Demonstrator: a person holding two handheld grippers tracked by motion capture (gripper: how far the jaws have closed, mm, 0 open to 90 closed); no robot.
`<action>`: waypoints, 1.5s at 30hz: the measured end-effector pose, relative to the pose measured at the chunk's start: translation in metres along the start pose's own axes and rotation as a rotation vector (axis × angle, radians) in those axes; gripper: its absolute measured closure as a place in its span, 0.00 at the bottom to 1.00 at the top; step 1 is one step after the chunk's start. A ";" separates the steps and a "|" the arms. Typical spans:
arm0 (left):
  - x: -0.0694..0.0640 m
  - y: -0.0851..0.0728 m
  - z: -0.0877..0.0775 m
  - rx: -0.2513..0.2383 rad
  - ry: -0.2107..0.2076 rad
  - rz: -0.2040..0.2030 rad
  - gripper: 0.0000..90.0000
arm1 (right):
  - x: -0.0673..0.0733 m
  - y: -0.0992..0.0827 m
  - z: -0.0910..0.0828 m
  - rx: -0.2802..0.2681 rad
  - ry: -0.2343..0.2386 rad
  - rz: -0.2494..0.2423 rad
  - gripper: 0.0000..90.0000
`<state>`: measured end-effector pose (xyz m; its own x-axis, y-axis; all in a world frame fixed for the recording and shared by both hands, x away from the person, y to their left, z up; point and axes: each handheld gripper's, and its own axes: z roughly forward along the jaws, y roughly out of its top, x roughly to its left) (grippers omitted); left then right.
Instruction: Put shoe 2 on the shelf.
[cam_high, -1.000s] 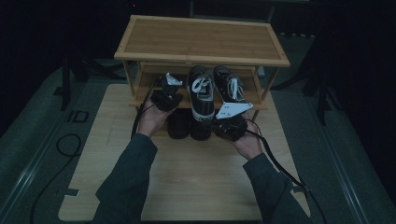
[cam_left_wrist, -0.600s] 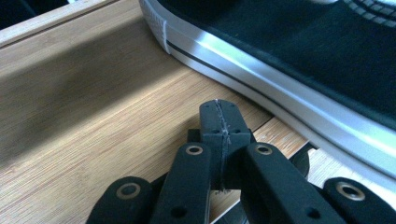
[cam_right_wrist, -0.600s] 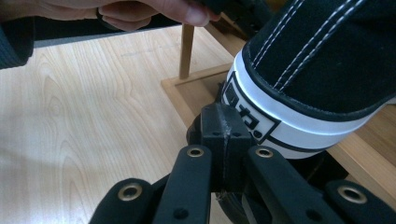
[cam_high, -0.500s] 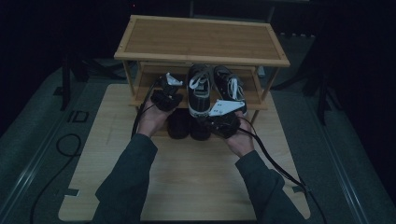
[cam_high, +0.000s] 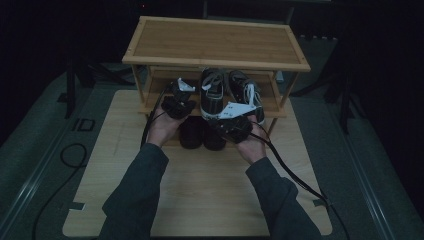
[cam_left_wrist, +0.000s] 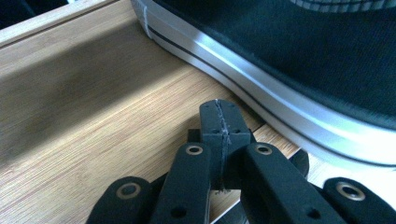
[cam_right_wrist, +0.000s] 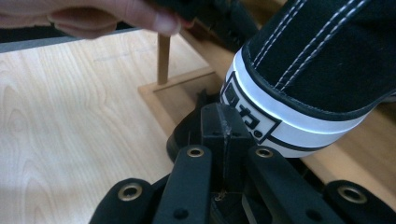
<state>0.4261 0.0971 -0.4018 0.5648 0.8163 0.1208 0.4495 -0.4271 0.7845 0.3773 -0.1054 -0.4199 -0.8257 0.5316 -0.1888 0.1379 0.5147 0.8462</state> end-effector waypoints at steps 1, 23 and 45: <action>0.000 0.000 0.000 -0.001 -0.001 -0.001 1.00 | 0.000 -0.001 0.001 0.000 -0.003 0.001 1.00; 0.003 -0.002 0.000 -0.014 -0.014 -0.008 1.00 | -0.001 0.008 0.012 0.021 -0.037 0.027 1.00; 0.005 -0.002 0.000 -0.017 -0.030 -0.015 1.00 | -0.008 -0.011 -0.033 0.071 0.031 0.015 0.97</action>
<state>0.4276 0.1018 -0.4028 0.5787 0.8105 0.0903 0.4464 -0.4076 0.7966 0.3641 -0.1373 -0.4114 -0.8398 0.5189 -0.1599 0.1878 0.5538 0.8112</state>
